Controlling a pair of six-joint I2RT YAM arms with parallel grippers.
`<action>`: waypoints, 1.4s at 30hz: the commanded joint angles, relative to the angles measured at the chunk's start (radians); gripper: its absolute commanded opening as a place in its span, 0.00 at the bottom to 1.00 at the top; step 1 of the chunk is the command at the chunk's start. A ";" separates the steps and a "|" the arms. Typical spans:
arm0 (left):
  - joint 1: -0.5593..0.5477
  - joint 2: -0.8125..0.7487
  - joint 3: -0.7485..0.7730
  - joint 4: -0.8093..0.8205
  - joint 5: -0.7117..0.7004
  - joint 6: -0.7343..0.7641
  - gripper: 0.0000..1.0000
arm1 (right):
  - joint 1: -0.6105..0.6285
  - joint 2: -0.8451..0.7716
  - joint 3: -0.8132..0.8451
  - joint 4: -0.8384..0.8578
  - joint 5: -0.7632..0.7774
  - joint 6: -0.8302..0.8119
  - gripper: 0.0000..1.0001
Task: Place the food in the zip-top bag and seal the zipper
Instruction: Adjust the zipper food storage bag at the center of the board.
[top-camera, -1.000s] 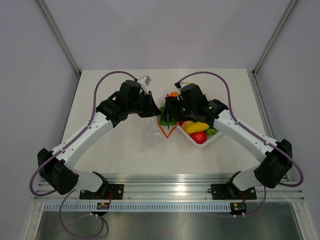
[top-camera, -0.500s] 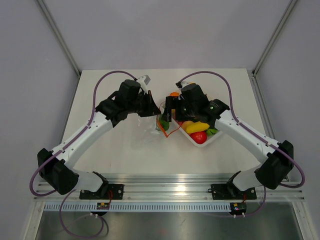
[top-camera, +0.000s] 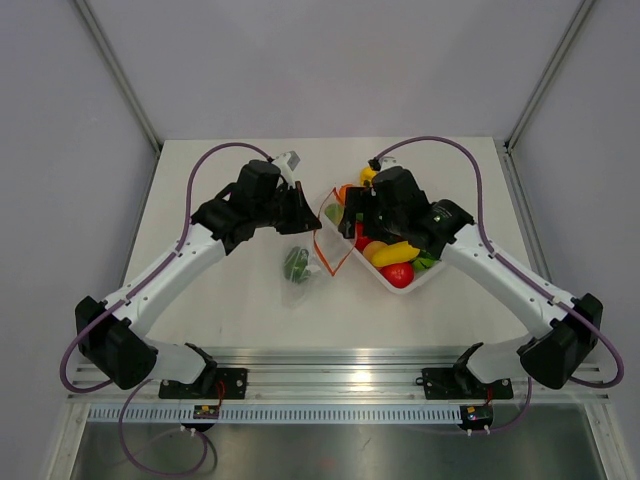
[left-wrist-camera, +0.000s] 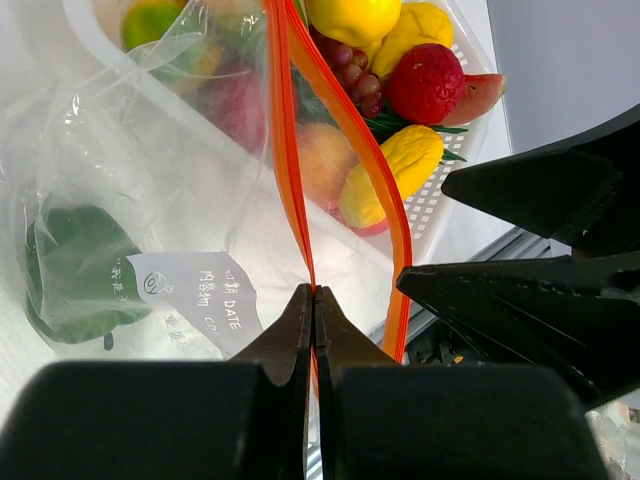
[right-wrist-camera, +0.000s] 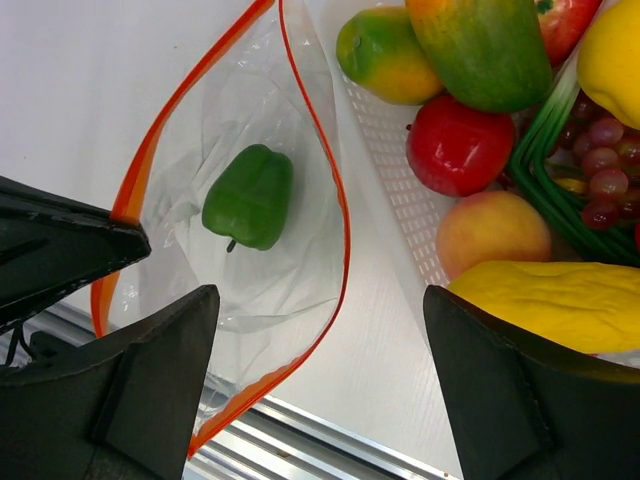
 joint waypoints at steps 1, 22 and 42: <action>0.006 -0.042 -0.003 0.064 0.035 -0.007 0.00 | 0.010 0.018 -0.004 -0.015 0.062 -0.002 0.91; 0.051 -0.010 0.086 -0.110 -0.126 0.101 0.00 | 0.010 0.274 0.158 0.086 -0.056 -0.034 0.00; 0.049 0.043 0.103 -0.087 -0.086 0.112 0.00 | -0.059 -0.051 -0.016 -0.031 0.200 0.059 0.87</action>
